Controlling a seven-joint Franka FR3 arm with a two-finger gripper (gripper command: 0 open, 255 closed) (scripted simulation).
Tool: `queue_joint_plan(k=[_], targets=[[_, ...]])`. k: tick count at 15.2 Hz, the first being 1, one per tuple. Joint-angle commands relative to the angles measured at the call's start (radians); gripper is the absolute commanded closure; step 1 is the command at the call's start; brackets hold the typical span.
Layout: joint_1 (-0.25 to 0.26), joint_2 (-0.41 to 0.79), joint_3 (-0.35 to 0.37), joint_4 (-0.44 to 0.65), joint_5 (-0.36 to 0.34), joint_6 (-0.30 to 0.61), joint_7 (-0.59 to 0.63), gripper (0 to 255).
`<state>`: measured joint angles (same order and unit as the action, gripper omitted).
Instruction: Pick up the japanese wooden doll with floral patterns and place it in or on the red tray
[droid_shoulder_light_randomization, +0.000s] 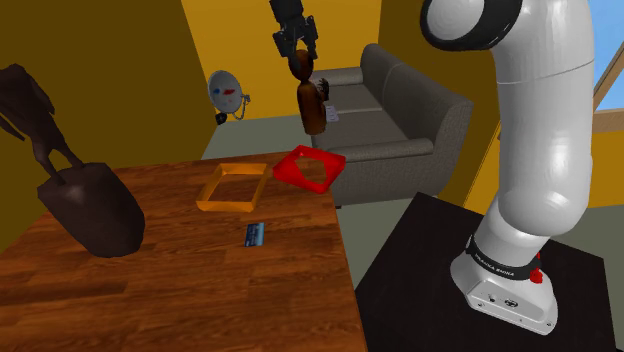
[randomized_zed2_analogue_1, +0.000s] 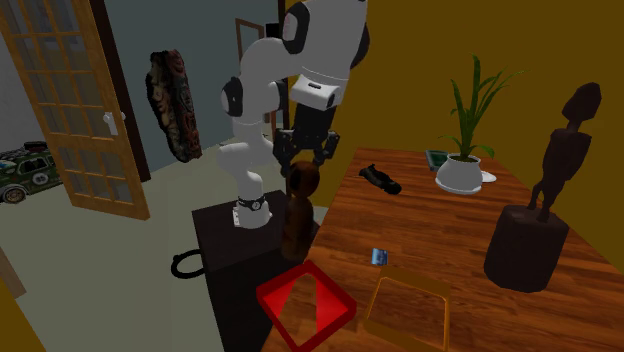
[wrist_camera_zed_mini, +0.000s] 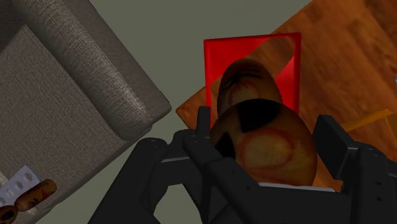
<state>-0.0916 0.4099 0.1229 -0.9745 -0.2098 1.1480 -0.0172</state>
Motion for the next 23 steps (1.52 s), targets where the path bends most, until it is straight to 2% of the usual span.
queue_joint_plan(k=[1,11,23], targets=[[-0.006,-0.027,0.001,-0.07,0.006,0.045,0.007,255],[-0.022,-0.094,0.003,-0.308,0.02,0.215,0.03,255],[-0.032,-0.117,0.002,-0.504,0.025,0.386,0.053,255]])
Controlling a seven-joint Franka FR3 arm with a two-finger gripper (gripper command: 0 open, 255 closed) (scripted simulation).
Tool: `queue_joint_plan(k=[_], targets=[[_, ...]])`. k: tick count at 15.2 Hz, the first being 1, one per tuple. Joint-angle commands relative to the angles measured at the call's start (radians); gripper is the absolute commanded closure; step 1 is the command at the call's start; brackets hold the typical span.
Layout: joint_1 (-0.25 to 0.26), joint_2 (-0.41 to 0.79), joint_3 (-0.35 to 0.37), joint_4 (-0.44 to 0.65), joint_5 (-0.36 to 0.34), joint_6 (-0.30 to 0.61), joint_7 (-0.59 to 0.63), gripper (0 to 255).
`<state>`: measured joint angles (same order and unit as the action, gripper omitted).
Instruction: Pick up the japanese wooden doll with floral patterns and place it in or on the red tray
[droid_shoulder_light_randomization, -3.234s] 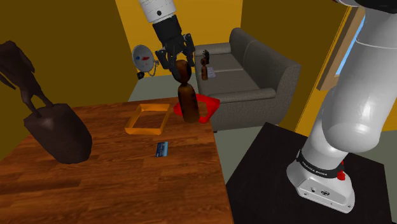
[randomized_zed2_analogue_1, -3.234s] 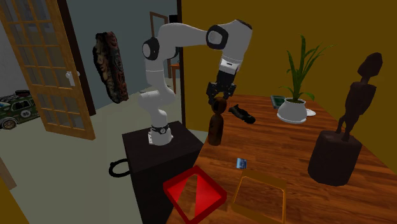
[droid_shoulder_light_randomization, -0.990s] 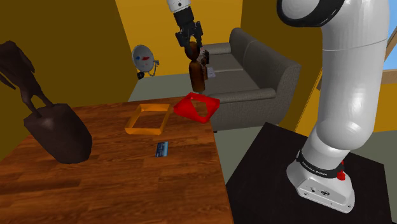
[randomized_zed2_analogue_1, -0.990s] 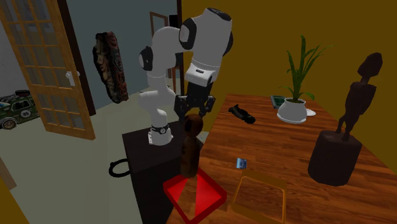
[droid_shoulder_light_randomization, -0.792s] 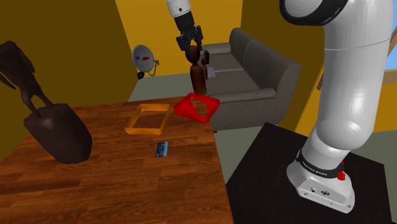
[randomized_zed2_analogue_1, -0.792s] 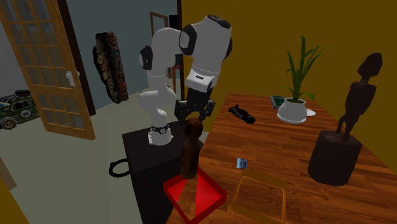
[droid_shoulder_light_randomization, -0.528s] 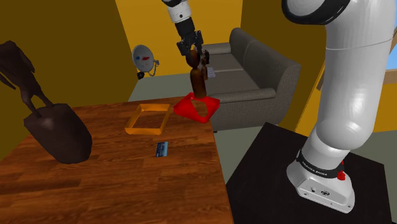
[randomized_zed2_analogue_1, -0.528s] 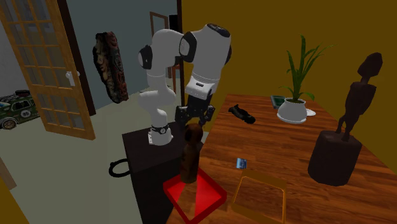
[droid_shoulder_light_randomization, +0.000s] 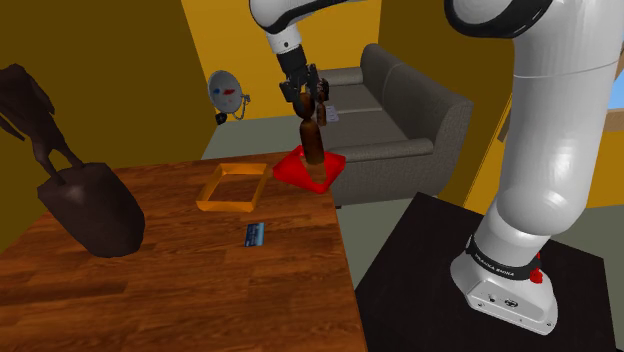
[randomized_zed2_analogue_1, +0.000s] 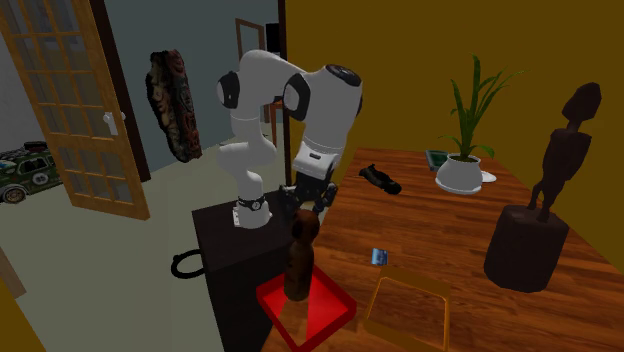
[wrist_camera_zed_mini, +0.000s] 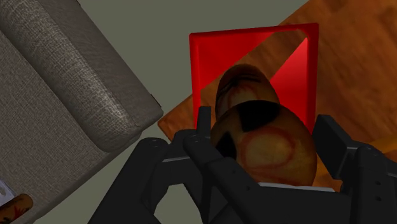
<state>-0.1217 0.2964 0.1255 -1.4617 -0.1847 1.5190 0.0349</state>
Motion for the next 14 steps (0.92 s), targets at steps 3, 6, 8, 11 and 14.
queue_joint_plan(k=[3,6,8,11,14], targets=[[-0.002,-0.004,-0.001,-0.028,0.0,0.026,0.002,255],[-0.002,-0.004,-0.001,-0.028,0.0,0.026,0.002,255],[-0.002,-0.004,-0.001,-0.028,0.0,0.026,0.002,255],[-0.002,-0.004,-0.001,-0.029,0.0,0.026,0.002,0],[-0.002,-0.004,-0.001,-0.028,0.0,0.026,0.002,0]])
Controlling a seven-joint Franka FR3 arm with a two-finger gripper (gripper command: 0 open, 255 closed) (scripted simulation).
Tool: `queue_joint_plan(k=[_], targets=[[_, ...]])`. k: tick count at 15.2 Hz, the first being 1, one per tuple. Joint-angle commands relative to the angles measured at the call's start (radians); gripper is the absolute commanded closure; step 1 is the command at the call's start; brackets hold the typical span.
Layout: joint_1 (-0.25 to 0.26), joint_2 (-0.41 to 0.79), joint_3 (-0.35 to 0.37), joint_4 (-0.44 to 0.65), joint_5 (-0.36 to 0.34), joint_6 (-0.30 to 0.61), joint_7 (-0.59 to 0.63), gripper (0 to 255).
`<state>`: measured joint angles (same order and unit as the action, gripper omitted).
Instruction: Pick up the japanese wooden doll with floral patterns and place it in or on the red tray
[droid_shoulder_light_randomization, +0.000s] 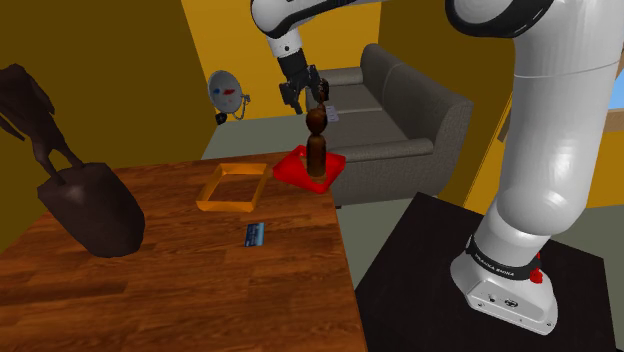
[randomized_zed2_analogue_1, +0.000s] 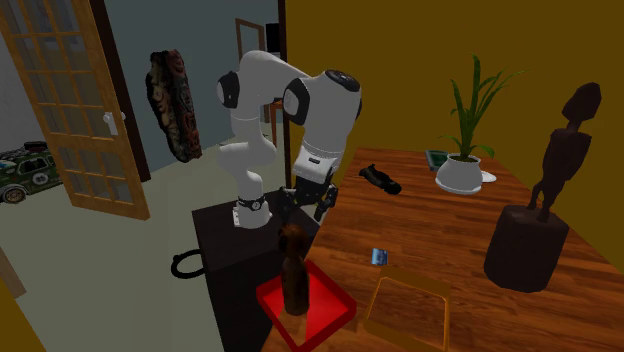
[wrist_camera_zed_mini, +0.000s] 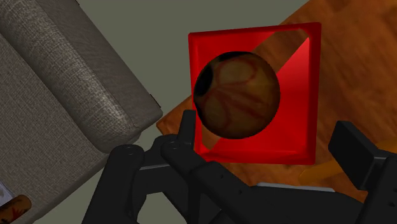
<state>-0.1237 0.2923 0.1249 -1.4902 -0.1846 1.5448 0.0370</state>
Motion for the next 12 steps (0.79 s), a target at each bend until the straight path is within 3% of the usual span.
queue_joint_plan(k=[1,4,12], targets=[[0.005,0.012,0.001,0.05,-0.001,-0.038,-0.001,0],[0.02,0.058,0.005,0.207,-0.006,-0.15,-0.005,0],[0.02,0.058,0.005,0.207,-0.006,-0.15,-0.006,0]])
